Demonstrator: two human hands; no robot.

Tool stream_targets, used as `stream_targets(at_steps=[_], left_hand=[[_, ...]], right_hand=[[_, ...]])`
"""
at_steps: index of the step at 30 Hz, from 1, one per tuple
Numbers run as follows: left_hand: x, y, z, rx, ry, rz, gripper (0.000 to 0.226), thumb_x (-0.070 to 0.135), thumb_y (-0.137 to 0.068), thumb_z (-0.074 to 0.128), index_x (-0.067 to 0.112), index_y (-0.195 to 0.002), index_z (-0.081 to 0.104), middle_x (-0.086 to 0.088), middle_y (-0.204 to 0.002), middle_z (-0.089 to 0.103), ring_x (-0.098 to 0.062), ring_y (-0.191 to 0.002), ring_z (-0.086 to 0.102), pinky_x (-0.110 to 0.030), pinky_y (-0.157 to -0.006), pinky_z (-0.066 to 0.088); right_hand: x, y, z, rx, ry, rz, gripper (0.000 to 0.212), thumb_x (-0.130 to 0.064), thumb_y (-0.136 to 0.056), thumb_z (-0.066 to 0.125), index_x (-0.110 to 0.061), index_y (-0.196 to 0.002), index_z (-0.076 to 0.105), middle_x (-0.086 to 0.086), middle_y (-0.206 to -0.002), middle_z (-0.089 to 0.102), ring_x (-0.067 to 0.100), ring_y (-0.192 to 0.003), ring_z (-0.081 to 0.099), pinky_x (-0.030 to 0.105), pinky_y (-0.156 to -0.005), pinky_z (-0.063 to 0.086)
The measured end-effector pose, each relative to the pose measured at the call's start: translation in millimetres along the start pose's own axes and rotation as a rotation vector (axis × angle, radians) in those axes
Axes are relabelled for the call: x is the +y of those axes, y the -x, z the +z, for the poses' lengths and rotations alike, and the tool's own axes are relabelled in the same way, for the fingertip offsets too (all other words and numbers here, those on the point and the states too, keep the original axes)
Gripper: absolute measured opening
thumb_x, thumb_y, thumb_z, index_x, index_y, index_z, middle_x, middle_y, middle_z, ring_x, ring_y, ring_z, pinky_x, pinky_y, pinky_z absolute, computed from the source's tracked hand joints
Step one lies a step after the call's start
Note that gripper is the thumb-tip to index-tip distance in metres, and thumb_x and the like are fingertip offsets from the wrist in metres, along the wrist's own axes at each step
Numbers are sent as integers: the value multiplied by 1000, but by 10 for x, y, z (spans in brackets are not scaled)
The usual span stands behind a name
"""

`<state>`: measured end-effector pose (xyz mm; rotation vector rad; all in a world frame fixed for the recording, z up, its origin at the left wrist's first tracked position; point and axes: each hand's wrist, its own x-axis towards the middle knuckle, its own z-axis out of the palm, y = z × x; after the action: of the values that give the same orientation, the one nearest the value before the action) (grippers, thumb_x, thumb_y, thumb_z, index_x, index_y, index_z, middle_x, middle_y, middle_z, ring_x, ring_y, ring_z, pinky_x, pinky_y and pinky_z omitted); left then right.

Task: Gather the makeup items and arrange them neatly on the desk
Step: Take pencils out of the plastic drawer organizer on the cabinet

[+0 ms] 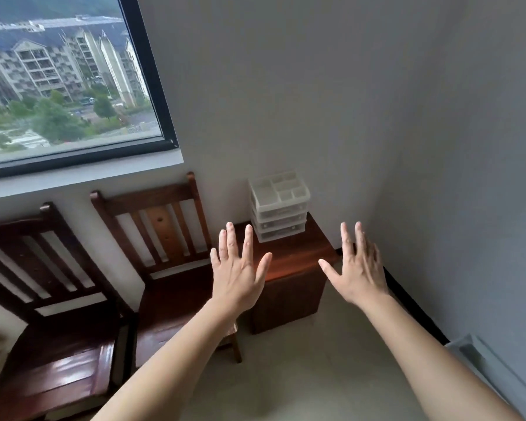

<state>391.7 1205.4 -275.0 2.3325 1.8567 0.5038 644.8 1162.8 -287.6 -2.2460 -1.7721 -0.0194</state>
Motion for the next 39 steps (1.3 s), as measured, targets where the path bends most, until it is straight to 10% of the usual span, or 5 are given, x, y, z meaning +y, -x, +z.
stream_targets(at_steps=[11, 24, 31, 39], left_hand=[[15, -2103, 807, -148, -58, 53, 75, 66, -95, 14, 27, -156, -6, -12, -163, -14, -30, -151, -8, -50, -119, 12], [-43, -3502, 1944, -310, -31, -211, 71, 42, -100, 42, 14, -157, 9, -18, -163, 2, -35, -149, 11, -47, -115, 27], [-176, -3751, 2203, -399, 31, -321, 64, 40, -103, 34, 13, -156, 9, -5, -165, 2, -35, -134, 44, -44, -84, 54], [-350, -3816, 2150, -351, -60, -258, 48, 26, -101, 46, 19, -147, 33, 2, -160, 27, -29, -115, 61, -35, -64, 49]], right_hand=[[294, -1821, 545, -85, -135, 161, 96, -65, -92, 43, -22, -156, -16, 18, -164, 4, 34, -149, 18, 46, -119, 22], [405, -3670, 2173, -853, -796, 324, 59, -34, -96, 57, -22, -151, 37, 3, -149, 46, 22, -134, 47, 35, -110, 38], [161, -3978, 2569, -1042, -1173, 744, 47, -17, -99, 52, -21, -145, 43, 3, -132, 57, 19, -114, 60, 40, -93, 55], [-67, -4052, 2650, -850, -1532, 1207, 20, -7, -98, 47, -8, -114, 60, 10, -109, 66, 27, -107, 64, 39, -79, 54]])
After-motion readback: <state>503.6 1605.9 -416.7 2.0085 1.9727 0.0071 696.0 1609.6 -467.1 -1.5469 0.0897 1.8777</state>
